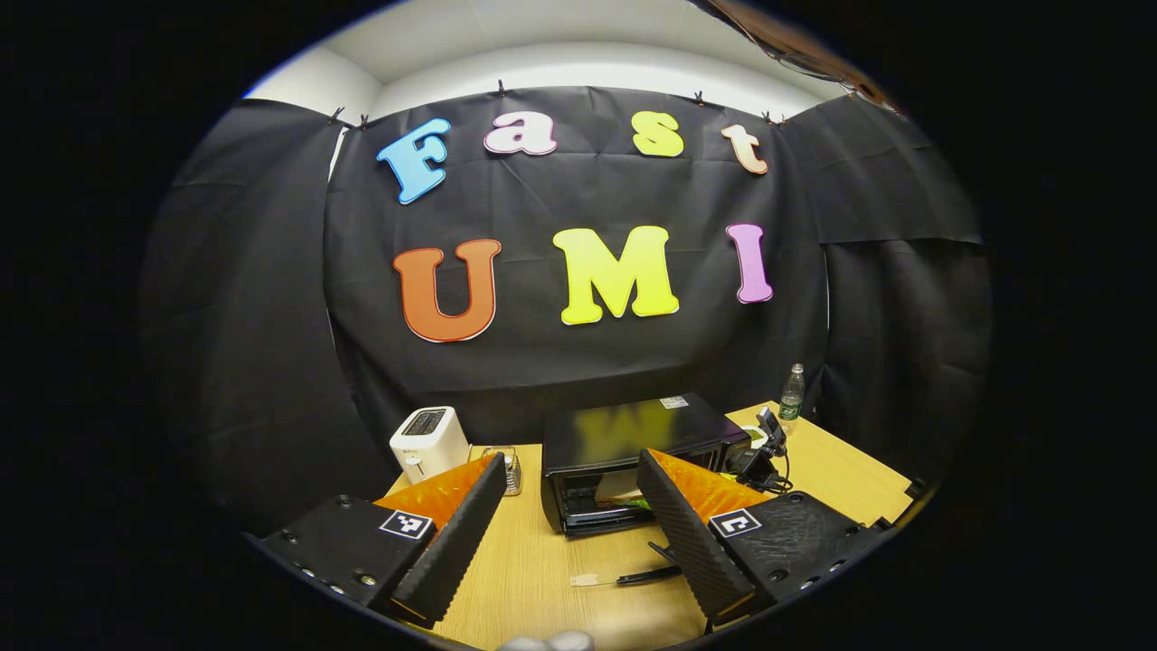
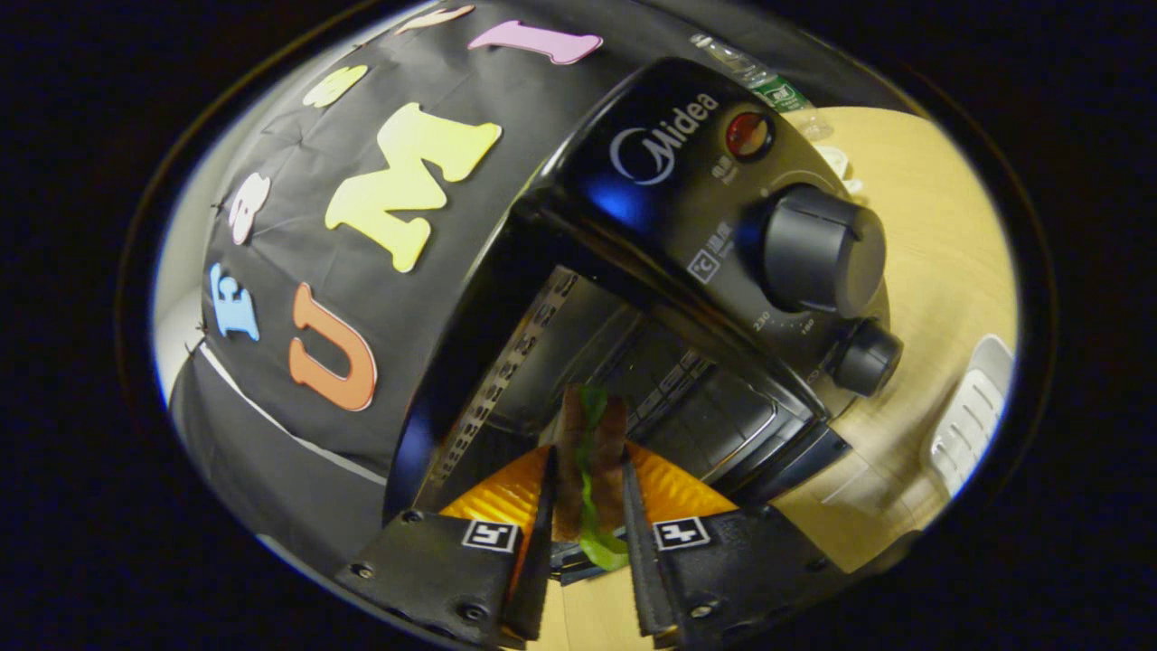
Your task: Open the electric oven with the left hand, put the food in, and close the electric oven.
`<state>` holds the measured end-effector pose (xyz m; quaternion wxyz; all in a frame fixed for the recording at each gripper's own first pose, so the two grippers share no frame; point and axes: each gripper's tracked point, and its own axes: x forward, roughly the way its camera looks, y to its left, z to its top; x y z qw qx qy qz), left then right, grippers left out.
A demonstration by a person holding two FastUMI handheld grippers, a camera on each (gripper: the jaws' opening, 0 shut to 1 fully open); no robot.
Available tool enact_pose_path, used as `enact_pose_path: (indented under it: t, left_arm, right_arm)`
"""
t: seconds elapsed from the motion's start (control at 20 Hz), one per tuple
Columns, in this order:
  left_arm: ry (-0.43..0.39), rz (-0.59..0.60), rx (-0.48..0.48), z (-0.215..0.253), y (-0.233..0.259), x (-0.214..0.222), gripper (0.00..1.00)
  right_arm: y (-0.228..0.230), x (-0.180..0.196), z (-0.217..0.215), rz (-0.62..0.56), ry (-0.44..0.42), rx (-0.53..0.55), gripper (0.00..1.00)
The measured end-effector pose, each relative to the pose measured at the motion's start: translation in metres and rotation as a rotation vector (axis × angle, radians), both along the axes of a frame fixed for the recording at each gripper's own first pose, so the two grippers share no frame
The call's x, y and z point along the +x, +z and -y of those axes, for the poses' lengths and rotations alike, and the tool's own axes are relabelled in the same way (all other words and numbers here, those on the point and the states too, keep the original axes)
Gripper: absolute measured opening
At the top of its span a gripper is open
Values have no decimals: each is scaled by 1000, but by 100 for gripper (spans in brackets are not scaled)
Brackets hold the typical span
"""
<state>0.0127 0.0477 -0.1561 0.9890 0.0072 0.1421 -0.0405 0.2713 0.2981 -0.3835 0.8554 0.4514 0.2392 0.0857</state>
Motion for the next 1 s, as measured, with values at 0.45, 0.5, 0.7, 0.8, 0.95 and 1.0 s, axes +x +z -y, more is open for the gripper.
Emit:
enact_pose_path:
  t: [0.45,0.5,0.7,0.8,0.95,1.0]
  left_arm:
    - [6,18,-9,4,6,-2,95]
    - [6,20,-8,5,6,-2,95]
    - [18,41,-9,7,12,-4,95]
    - [24,56,-15,7,17,-9,95]
    - [35,78,-22,7,26,-15,95]
    - [37,86,-24,7,29,-16,95]
  right_arm:
    - [5,-20,32,23,21,-288,100]
    - [8,-27,36,26,32,-309,100]
    - [38,-64,59,78,67,-439,94]
    - [72,-83,76,141,63,-511,94]
    - [131,-114,116,250,45,-659,94]
    - [156,-125,128,290,37,-690,94]
